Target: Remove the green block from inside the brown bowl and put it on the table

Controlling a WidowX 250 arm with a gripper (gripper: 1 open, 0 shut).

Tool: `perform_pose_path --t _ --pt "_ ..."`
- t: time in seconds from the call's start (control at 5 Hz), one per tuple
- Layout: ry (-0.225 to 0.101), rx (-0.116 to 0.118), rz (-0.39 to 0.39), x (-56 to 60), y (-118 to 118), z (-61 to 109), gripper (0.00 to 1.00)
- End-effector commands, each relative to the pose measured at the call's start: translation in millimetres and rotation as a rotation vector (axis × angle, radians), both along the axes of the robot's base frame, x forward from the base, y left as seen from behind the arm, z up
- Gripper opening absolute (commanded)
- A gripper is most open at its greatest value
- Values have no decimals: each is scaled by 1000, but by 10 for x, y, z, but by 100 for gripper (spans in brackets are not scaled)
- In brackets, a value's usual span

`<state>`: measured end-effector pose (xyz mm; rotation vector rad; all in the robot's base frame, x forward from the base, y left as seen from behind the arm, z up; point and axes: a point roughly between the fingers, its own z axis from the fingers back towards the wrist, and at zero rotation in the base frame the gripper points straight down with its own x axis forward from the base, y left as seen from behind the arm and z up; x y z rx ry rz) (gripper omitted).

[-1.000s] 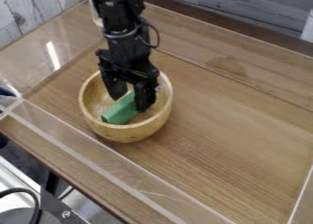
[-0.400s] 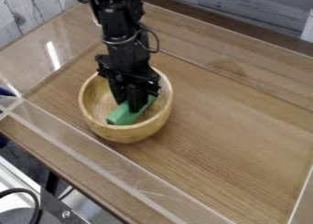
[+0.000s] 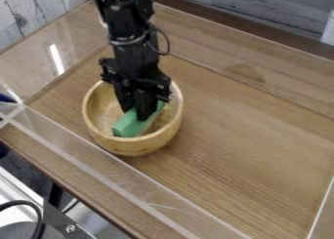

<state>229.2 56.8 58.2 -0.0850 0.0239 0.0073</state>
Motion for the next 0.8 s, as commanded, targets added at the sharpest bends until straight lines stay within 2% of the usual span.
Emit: perform_pose_path --t 0.0,0.4,0.6 --pt "-62 15 -17 157 -17 369 0" --pt "-102 -81 28 547 -50 1111 0" --pt "-92 -124 -52 613 -407 1041 0"
